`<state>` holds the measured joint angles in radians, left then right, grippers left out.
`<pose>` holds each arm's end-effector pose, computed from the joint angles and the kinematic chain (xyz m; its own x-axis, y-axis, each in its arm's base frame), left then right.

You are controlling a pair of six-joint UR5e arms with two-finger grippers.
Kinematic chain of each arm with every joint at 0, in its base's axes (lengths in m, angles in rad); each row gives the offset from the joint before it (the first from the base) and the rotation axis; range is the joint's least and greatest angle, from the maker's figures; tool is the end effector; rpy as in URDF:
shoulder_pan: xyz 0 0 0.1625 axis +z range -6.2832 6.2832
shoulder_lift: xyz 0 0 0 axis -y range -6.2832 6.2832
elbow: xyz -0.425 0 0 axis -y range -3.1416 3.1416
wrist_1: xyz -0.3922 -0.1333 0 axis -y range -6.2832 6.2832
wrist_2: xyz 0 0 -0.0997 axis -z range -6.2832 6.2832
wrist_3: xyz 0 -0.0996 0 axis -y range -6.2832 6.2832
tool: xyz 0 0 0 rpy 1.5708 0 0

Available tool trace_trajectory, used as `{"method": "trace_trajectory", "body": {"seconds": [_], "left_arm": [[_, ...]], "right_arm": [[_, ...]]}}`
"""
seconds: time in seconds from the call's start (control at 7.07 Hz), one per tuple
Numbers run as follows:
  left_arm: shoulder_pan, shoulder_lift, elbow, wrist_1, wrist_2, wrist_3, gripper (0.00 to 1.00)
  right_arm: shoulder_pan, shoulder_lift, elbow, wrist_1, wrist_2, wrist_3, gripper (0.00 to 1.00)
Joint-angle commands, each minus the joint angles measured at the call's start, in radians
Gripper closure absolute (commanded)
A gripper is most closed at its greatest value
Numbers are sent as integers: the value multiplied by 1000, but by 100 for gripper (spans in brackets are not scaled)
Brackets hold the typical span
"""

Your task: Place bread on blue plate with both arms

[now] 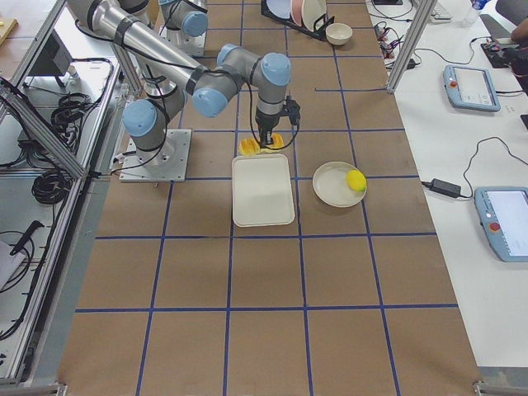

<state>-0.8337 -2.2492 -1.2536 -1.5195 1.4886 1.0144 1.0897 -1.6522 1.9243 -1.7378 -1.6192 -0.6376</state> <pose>0.3646 -0.6121 0.2298 -0.9244 0.2352 0.3003 0.2743 0.9570 0.0947 -0.0860 -0.4424 0.3713 -0.9873 -0.1570 -0.0238 -0.1587 0.9808 0.1129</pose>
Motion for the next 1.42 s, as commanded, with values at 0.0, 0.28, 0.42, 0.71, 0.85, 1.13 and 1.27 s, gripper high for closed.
{"method": "trace_trajectory", "body": {"seconds": [0.0, 0.28, 0.42, 0.71, 0.85, 1.13, 1.27], "left_arm": [[-8, 32, 2, -20, -1, -3, 87], [-12, 129, 0, -109, 22, -7, 87], [-12, 160, -3, -132, 22, -5, 87], [-12, 277, -33, -244, 19, -13, 87], [-22, 381, -76, -299, 13, -69, 87], [-170, 559, -223, -288, 7, -211, 87], [-255, 601, -269, -286, 1, -340, 86]], "right_arm": [[66, -49, -222, 316, -5, 128, 89], [268, -23, -390, 424, -5, 411, 88], [405, 12, -440, 423, -27, 544, 88], [591, 108, -548, 423, -34, 723, 89], [614, 132, -576, 434, -16, 752, 89], [615, 141, -567, 435, 47, 797, 89], [610, 141, -542, 425, 45, 782, 89]]}}
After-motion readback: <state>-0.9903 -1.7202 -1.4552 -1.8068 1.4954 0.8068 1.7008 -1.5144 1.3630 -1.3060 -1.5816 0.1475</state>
